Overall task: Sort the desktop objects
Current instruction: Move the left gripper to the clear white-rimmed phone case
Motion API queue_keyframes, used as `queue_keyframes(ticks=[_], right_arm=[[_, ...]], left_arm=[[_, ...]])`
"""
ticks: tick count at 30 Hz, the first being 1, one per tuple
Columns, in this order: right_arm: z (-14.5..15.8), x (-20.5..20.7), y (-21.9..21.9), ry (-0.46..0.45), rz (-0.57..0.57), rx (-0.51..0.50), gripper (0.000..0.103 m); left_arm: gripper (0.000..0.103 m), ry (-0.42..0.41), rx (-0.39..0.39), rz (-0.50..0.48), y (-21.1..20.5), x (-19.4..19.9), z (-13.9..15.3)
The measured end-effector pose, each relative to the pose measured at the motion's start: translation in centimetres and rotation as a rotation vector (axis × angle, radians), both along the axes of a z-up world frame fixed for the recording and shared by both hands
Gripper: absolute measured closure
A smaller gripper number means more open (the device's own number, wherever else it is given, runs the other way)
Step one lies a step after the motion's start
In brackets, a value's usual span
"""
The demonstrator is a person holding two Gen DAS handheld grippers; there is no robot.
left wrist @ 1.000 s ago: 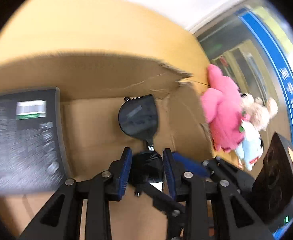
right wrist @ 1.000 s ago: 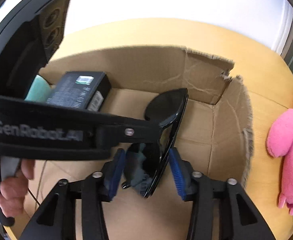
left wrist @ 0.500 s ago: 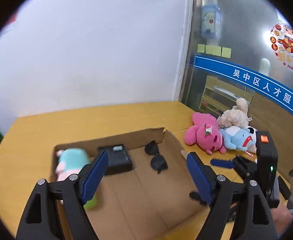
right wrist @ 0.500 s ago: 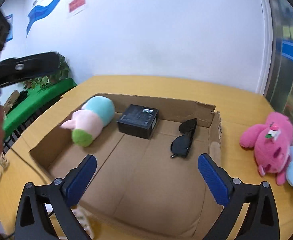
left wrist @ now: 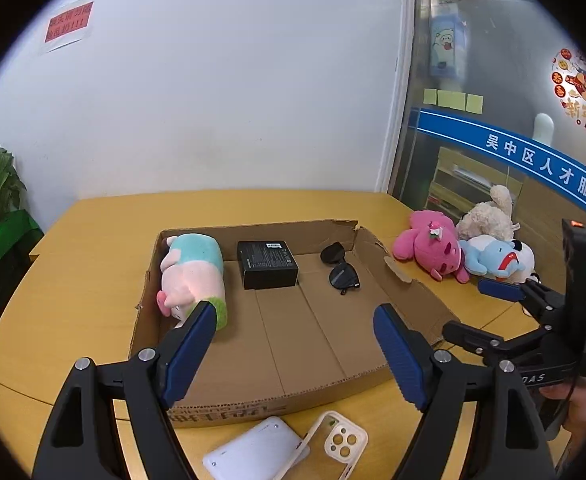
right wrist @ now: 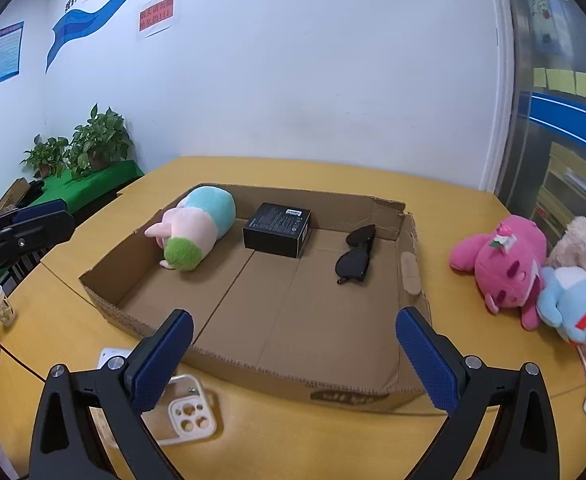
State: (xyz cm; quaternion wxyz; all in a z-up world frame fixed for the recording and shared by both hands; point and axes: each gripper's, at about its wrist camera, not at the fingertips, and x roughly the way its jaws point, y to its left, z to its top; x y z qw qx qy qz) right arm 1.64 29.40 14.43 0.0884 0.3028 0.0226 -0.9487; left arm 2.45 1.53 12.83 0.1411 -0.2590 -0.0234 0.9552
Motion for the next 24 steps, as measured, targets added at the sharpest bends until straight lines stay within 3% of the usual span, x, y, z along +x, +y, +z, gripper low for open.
queue_keyframes(ticks=[12,24], right_arm=[[1.3,4.0,0.1,0.037,-0.037,0.005,0.000],[1.4,5.0,0.1,0.048,-0.019,0.001,0.000]], left_arm=[[0.022,0.001,0.019,-0.017,0.5,2.4,-0.3],[0.022,-0.042,0.036,-0.007,0.5,2.9,-1.4]])
